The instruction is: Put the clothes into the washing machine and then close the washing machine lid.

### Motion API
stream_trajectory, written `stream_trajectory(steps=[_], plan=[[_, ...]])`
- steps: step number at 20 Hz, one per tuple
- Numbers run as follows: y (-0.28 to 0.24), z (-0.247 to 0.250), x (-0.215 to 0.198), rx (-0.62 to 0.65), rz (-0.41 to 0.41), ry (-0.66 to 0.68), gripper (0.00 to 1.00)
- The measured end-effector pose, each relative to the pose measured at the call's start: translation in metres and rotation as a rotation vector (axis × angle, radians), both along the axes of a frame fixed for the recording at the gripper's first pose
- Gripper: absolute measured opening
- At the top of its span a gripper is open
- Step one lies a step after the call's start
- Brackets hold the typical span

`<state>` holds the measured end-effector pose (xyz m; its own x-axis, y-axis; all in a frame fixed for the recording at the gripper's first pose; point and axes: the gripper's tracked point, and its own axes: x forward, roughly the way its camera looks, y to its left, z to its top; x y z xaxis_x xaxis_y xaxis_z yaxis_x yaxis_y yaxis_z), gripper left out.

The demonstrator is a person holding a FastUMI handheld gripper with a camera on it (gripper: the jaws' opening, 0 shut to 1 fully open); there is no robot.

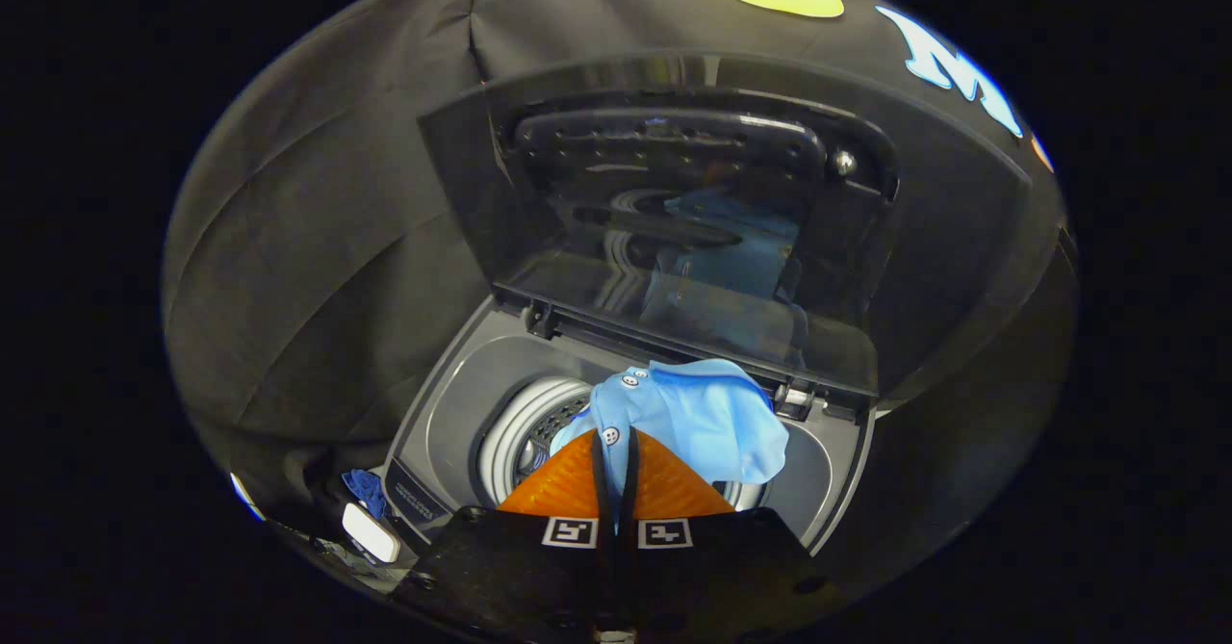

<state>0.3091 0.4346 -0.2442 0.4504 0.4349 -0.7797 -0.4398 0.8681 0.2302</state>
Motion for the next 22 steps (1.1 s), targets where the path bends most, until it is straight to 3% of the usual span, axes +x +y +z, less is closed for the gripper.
stream_trajectory(steps=[13,17,22], plan=[[-0.011,-0.010,0.011,-0.022,-0.041,-0.001,0.02],[-0.016,-0.010,0.010,-0.045,-0.051,0.004,0.97],[-0.020,0.004,0.006,-0.039,-0.049,-0.033,0.97]])
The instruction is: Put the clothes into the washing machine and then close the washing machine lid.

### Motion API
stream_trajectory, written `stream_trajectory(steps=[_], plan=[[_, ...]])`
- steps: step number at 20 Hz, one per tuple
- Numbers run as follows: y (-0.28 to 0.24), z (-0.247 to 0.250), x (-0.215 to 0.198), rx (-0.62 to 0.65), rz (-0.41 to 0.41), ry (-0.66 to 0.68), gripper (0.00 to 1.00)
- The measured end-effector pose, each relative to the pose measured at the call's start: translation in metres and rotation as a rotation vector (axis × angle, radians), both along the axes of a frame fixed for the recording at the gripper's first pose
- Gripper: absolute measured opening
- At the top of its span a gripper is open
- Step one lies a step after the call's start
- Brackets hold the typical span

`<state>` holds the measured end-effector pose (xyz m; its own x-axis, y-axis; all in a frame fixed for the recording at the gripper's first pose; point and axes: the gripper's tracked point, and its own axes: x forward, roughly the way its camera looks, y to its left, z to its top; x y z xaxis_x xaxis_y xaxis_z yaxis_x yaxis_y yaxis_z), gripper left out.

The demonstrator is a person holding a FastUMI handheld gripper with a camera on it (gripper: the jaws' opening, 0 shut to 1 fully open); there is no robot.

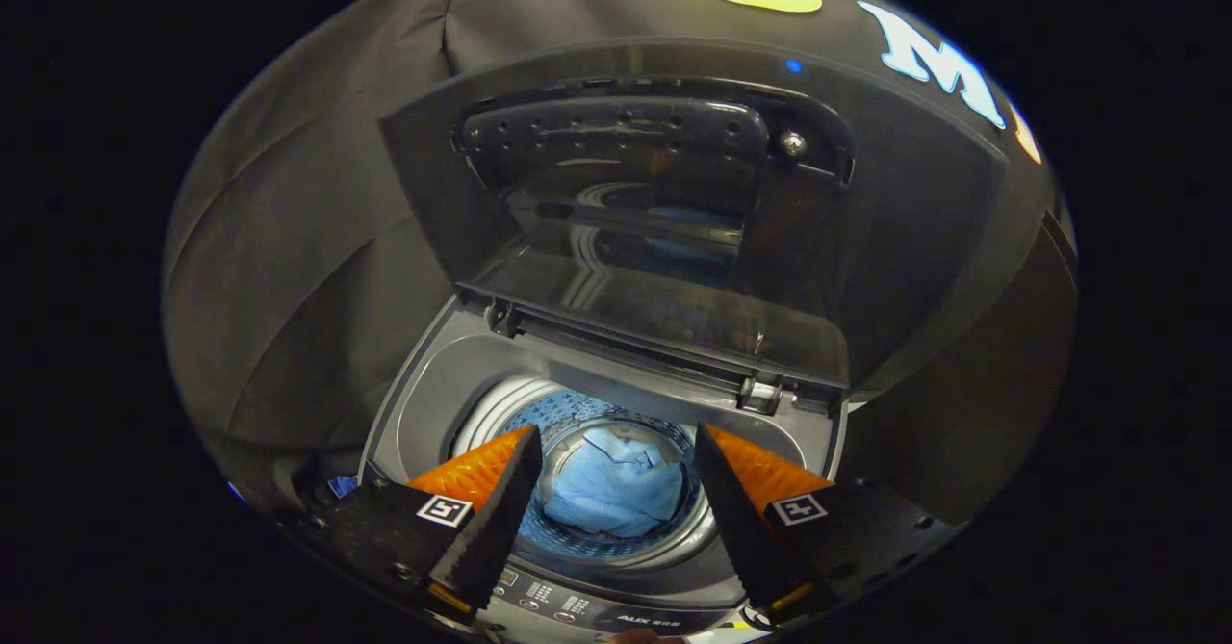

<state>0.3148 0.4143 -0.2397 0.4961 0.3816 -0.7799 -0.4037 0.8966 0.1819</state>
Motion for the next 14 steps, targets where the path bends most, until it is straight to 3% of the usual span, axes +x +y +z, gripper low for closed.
stream_trajectory(steps=[5,14], plan=[[-0.004,0.020,-0.001,0.017,-0.009,-0.016,0.97],[-0.007,0.114,0.027,0.101,-0.051,-0.130,0.97]])
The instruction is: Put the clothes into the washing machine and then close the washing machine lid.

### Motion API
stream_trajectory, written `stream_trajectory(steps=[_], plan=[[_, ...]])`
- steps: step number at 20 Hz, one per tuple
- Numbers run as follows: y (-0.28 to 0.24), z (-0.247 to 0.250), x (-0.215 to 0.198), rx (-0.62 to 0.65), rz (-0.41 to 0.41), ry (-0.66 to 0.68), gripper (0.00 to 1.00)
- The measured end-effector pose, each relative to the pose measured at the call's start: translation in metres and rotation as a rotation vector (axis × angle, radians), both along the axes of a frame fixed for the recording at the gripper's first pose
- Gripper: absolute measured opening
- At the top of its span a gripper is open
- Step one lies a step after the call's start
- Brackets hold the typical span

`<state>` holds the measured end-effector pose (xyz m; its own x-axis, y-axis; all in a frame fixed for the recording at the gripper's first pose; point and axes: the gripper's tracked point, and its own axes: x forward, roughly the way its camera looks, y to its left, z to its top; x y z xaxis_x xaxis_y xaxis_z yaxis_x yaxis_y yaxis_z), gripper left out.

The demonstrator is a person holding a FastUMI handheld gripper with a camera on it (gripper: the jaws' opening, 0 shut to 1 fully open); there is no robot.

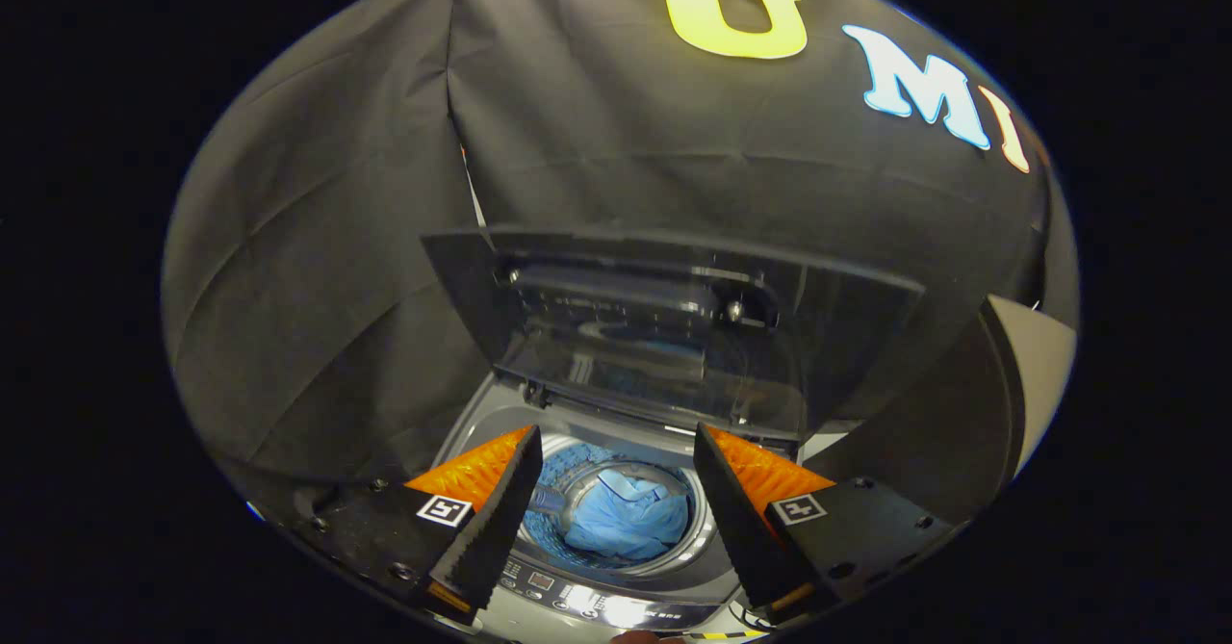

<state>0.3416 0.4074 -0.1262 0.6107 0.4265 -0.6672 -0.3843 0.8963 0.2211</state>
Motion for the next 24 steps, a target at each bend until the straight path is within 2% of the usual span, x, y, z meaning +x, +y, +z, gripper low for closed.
stream_trajectory(steps=[9,17,24], plan=[[-0.017,0.084,0.050,0.025,-0.040,-0.125,0.97],[-0.018,0.088,0.114,0.034,-0.086,-0.127,0.97],[-0.017,0.058,0.162,0.034,-0.140,-0.073,0.97]])
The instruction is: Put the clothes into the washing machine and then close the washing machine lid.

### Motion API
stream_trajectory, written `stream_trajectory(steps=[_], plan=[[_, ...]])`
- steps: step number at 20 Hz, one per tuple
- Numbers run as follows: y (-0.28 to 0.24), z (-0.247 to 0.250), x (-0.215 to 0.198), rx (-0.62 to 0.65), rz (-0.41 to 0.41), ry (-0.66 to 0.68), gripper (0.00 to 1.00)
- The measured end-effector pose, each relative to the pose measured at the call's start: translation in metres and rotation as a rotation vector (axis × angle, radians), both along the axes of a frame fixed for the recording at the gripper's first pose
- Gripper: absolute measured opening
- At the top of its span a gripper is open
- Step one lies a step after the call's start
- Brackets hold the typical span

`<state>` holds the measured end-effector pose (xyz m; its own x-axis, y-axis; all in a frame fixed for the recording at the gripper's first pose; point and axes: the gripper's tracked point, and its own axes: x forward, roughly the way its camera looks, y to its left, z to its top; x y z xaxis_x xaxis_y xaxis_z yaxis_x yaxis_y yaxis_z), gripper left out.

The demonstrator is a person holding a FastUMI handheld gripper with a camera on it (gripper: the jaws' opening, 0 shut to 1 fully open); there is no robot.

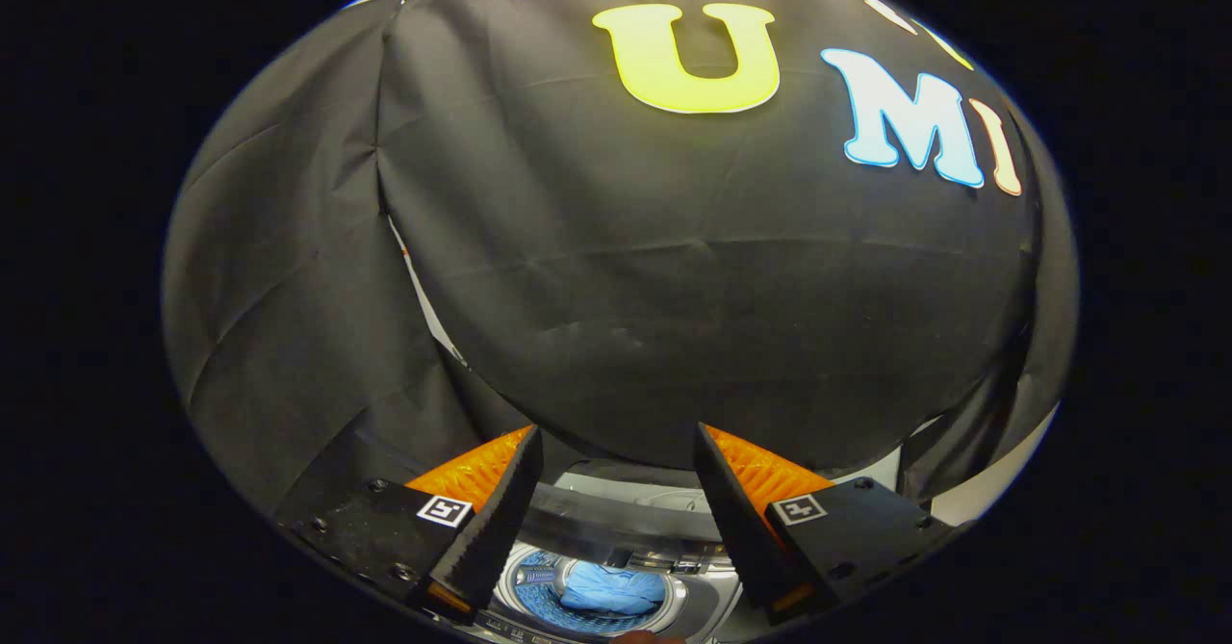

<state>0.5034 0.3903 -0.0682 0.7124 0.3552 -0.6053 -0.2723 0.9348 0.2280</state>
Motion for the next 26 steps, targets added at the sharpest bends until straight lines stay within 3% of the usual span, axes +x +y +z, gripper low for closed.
stream_trajectory(steps=[12,17,20,26], plan=[[0.013,-0.048,-0.006,-0.013,-0.006,0.119,0.98],[0.016,-0.050,-0.010,-0.025,-0.009,0.140,0.99],[0.019,-0.055,-0.019,0.005,0.032,0.197,0.99],[0.018,-0.049,-0.039,0.011,0.042,0.169,0.99]])
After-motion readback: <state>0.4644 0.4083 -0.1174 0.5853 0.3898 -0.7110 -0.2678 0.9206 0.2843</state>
